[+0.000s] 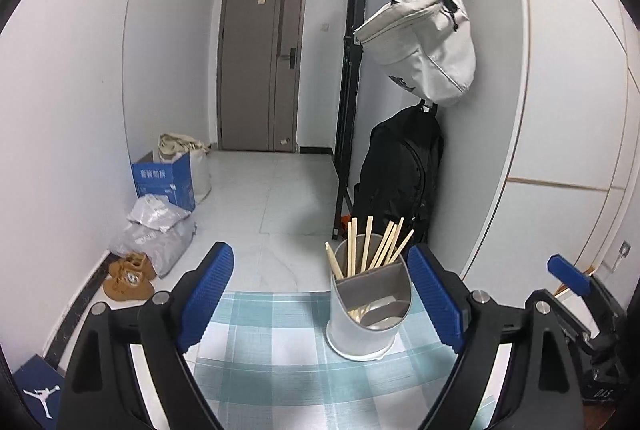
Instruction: Organize utensils
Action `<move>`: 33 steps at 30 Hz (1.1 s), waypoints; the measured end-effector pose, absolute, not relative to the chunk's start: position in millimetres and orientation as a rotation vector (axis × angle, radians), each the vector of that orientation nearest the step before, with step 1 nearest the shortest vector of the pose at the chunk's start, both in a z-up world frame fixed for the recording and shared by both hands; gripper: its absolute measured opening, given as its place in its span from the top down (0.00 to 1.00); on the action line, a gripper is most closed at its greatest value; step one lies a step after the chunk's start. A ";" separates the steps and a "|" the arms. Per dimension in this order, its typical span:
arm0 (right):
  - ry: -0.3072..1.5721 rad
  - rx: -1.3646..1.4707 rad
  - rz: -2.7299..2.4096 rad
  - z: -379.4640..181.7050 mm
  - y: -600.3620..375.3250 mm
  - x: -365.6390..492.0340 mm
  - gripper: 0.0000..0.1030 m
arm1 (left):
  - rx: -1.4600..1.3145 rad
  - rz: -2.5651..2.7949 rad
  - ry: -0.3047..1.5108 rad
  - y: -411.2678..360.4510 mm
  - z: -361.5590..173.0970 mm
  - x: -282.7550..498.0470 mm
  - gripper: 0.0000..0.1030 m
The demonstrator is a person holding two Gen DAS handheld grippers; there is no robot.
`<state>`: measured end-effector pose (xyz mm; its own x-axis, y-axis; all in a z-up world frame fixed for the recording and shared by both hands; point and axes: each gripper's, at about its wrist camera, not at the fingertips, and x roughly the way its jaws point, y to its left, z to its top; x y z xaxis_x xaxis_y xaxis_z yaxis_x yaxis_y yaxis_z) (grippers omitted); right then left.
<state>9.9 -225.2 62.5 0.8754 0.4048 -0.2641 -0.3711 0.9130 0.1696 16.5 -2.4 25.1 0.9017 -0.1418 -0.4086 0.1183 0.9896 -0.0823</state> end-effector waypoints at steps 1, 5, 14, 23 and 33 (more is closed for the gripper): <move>0.292 0.112 0.402 57.8 -225.6 6.3 0.00 | -0.046 -0.129 0.420 -2.6 22.4 13.7 0.17; 0.280 0.106 0.406 44.6 -227.2 -0.2 0.00 | -0.047 -0.084 0.377 4.1 9.5 3.2 0.16; 0.286 0.068 0.411 0.1 -224.0 -13.2 0.00 | -0.073 -0.019 0.359 17.6 -40.5 -1.4 0.16; 0.280 0.067 0.400 -20.2 -218.6 -14.7 0.00 | -0.050 -0.015 0.401 15.4 -69.6 7.0 0.16; 0.306 0.080 0.395 -25.6 -215.0 -8.0 0.00 | -0.043 -0.006 0.437 19.4 -77.0 10.4 0.16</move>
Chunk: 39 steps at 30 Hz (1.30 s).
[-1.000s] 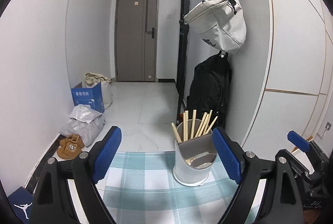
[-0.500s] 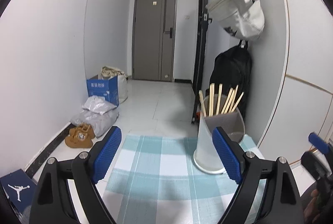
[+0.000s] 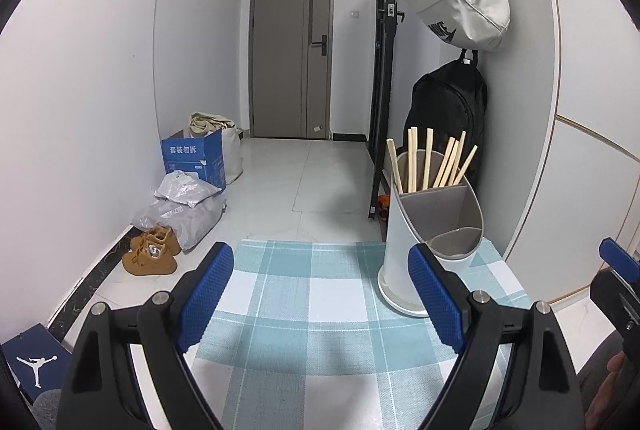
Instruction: Organize utensils
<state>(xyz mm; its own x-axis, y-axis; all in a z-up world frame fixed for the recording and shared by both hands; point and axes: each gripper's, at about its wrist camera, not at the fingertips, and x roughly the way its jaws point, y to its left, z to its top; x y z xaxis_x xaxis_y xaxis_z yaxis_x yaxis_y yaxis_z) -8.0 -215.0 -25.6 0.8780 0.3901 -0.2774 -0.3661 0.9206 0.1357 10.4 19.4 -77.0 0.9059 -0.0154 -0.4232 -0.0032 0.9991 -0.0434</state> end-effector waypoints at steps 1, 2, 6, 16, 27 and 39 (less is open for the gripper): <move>0.310 0.085 0.392 -26.0 -215.8 -7.7 0.00 | -0.045 -0.009 0.437 20.0 -76.9 9.9 0.16; 0.312 0.090 0.391 -26.7 -216.1 -6.9 0.00 | -0.046 -0.011 0.440 20.0 -76.9 9.8 0.16; 0.320 0.101 0.382 -27.4 -218.0 -5.7 0.00 | -0.042 -0.004 0.449 19.6 -77.0 9.6 0.16; 0.325 0.083 0.381 -28.7 -214.4 -6.5 0.00 | -0.039 -0.016 0.457 13.7 -77.0 10.0 0.17; 0.336 0.072 0.381 -30.5 -213.2 -4.9 0.00 | -0.048 -0.023 0.461 17.3 -77.2 10.4 0.16; 0.342 0.070 0.378 -31.0 -213.0 -4.6 0.00 | -0.050 -0.015 0.457 16.0 -77.7 9.6 0.16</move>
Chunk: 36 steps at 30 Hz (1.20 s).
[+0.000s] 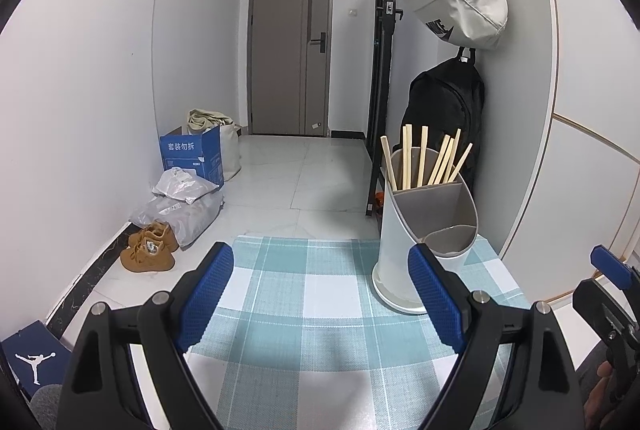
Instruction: Organize utensils
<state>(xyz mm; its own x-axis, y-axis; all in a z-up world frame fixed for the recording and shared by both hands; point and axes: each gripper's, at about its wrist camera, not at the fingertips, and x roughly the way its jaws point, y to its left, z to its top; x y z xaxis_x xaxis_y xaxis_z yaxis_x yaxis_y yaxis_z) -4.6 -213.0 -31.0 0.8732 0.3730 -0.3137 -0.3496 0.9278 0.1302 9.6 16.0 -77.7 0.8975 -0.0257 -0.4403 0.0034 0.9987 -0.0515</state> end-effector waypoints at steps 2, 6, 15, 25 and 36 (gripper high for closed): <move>0.353 0.078 0.380 -31.6 -213.5 -3.4 0.00 | -0.051 -0.015 0.458 16.5 -77.8 9.3 0.16; 0.355 0.082 0.374 -32.0 -214.5 -2.9 0.00 | -0.053 -0.016 0.462 17.1 -77.4 9.8 0.16; 0.356 0.076 0.375 -31.7 -213.6 -5.0 0.00 | -0.051 -0.011 0.462 17.4 -77.8 9.3 0.16; 0.356 0.086 0.368 -31.2 -216.7 -4.1 0.00 | -0.048 -0.012 0.469 16.6 -79.4 11.1 0.16; 0.355 0.090 0.366 -30.9 -216.8 -4.1 0.00 | -0.047 -0.012 0.470 15.4 -80.1 10.8 0.16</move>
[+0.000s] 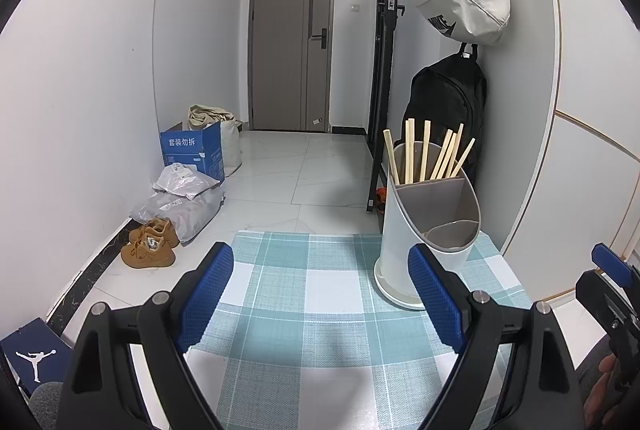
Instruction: Organize utensils
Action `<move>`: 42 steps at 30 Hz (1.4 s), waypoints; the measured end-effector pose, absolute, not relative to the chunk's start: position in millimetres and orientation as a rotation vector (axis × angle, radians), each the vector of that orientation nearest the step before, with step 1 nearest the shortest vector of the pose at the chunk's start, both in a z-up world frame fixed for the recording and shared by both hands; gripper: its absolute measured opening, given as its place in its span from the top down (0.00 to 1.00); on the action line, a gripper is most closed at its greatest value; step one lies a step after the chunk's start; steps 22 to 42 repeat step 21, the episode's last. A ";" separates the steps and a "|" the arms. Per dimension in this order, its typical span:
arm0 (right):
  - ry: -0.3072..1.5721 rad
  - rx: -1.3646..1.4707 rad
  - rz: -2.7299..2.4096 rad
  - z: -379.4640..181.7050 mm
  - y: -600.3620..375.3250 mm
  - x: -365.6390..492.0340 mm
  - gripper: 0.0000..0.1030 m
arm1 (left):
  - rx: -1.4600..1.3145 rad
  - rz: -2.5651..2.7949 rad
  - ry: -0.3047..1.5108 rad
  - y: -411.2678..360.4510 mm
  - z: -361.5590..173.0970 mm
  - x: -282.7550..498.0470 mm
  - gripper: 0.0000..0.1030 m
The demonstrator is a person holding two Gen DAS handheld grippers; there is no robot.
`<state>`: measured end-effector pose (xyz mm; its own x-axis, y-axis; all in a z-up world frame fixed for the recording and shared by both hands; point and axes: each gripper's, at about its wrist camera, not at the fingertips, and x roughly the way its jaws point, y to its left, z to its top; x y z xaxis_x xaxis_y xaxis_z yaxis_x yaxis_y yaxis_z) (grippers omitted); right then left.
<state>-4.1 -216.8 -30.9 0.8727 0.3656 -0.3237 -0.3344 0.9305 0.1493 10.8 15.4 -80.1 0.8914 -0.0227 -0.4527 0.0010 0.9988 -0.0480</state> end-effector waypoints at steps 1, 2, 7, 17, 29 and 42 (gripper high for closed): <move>0.355 0.088 0.367 -30.9 -216.5 -4.0 0.00 | -0.046 -0.012 0.470 15.5 -80.1 11.0 0.16; 0.355 0.086 0.367 -31.2 -216.2 -4.0 0.00 | -0.045 -0.012 0.471 15.6 -80.1 11.1 0.16; 0.353 0.082 0.367 -31.4 -214.9 -4.2 0.00 | -0.039 -0.014 0.466 15.2 -78.4 10.4 0.17; 0.349 0.079 0.366 -31.2 -214.1 -4.9 0.00 | -0.043 -0.017 0.466 14.3 -77.8 10.1 0.17; 0.348 0.079 0.366 -31.3 -214.1 -5.3 0.00 | -0.051 -0.011 0.461 15.2 -77.7 10.6 0.17; 0.348 0.079 0.366 -31.3 -214.1 -5.3 0.00 | -0.051 -0.011 0.461 15.2 -77.7 10.6 0.17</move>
